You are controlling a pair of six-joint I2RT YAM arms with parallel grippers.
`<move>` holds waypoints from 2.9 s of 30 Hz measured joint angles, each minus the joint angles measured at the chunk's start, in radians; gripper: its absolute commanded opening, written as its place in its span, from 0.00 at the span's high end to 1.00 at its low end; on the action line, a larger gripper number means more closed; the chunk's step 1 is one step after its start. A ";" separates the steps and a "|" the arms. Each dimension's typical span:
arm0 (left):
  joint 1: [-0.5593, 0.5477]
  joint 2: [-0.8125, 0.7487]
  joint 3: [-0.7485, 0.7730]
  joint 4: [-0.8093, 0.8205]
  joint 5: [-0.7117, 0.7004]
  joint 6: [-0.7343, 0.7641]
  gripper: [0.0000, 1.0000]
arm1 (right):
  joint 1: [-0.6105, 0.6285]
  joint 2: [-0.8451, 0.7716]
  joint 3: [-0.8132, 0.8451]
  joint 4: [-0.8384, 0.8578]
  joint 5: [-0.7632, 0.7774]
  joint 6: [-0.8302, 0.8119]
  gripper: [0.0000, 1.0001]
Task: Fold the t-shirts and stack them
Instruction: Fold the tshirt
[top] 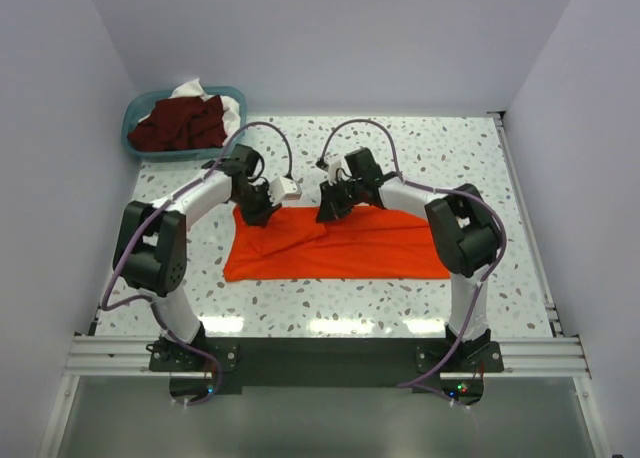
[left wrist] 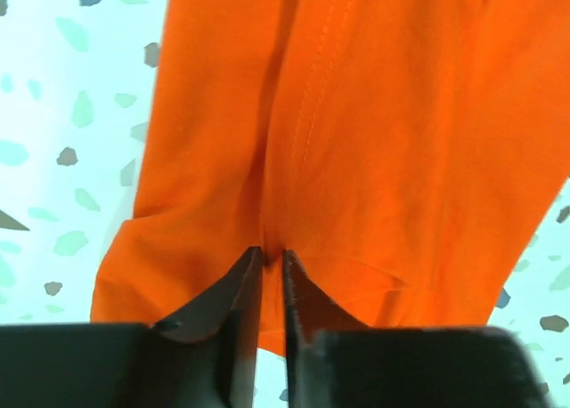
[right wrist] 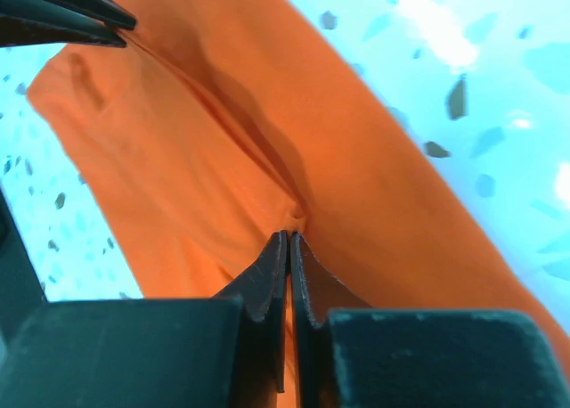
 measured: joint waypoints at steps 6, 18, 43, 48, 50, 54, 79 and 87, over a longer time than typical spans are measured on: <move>0.011 0.006 0.000 0.027 -0.012 -0.031 0.59 | -0.001 -0.007 0.023 -0.045 0.119 -0.027 0.50; -0.054 -0.120 -0.032 0.016 0.021 -0.267 0.59 | -0.171 -0.145 0.144 -0.494 0.348 -0.368 0.67; -0.071 0.510 0.625 -0.067 -0.212 -0.442 0.62 | -0.426 0.007 0.142 -0.902 0.569 -0.746 0.74; -0.023 0.518 0.639 -0.023 -0.138 -0.351 0.53 | -0.437 -0.010 0.251 -1.072 0.439 -0.799 0.69; -0.016 0.485 0.589 -0.017 -0.074 -0.314 0.50 | -0.455 -0.019 0.315 -1.106 0.386 -0.799 0.69; -0.028 0.407 0.507 -0.013 0.055 -0.294 0.49 | -0.515 -0.048 0.347 -1.108 0.358 -0.765 0.77; -0.211 0.602 0.737 0.077 0.032 -0.279 0.60 | -0.550 0.013 0.216 -1.010 0.444 -0.615 0.79; -0.212 0.562 0.676 0.074 0.018 -0.218 0.72 | -0.550 0.006 0.201 -1.048 0.421 -0.625 0.82</move>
